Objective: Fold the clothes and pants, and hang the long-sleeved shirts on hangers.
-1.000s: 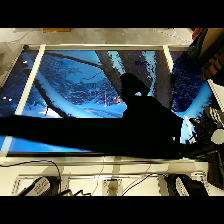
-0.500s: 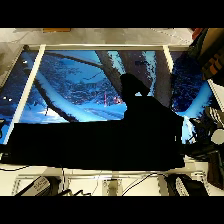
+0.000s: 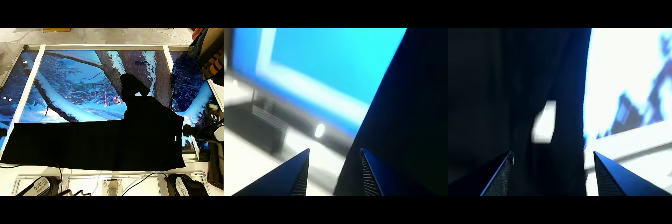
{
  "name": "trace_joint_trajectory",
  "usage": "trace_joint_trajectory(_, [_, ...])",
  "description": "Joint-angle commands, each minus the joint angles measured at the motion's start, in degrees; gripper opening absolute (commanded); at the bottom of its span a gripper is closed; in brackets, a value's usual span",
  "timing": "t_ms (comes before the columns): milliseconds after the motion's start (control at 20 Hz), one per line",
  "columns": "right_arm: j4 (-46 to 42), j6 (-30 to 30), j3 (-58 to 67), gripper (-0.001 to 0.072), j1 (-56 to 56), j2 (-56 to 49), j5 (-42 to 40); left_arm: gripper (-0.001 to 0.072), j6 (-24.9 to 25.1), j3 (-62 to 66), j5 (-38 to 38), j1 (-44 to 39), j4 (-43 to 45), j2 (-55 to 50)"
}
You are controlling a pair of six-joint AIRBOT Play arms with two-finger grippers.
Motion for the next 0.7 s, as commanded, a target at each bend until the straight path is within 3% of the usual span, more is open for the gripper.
trace_joint_trajectory(0, [1.9,2.3,3.6,0.0542,-9.7,-8.7,-9.9,0.0338,-2.9,3.1,5.1,-6.0,-9.6,0.0])
trace_joint_trajectory(100, [13.8,-7.7,5.7,0.0508,-17.6,-17.5,-6.4,0.0341,-2.9,3.1,5.7,-11.1,-16.3,0.0])
trace_joint_trajectory(200, [31.8,-22.3,7.1,0.0506,-24.3,-26.1,-1.0,0.036,-2.9,3.1,5.6,-17.0,-21.3,0.0])
trace_joint_trajectory(250, [39.3,-28.9,7.1,0.0506,-26.6,-29.6,0.7,0.0407,-2.9,3.1,5.5,-19.7,-23.6,0.0])
trace_joint_trajectory(300, [44.2,-33.6,7.1,0.0509,-28.0,-32.7,1.1,0.0507,-2.9,3.1,5.5,-22.9,-26.0,0.0])
trace_joint_trajectory(350, [46.0,-34.7,7.1,0.0515,-28.5,-35.0,-0.3,0.0558,-2.9,3.1,5.5,-25.7,-28.5,0.0])
trace_joint_trajectory(400, [46.2,-34.6,7.1,0.0594,-28.5,-37.0,-3.2,0.0561,-2.9,3.1,5.8,-28.6,-31.1,0.0])
trace_joint_trajectory(650, [48.9,-35.5,7.8,0.0598,-27.6,-42.8,-14.8,0.0561,-2.9,3.6,13.5,-41.5,-44.8,-3.4])
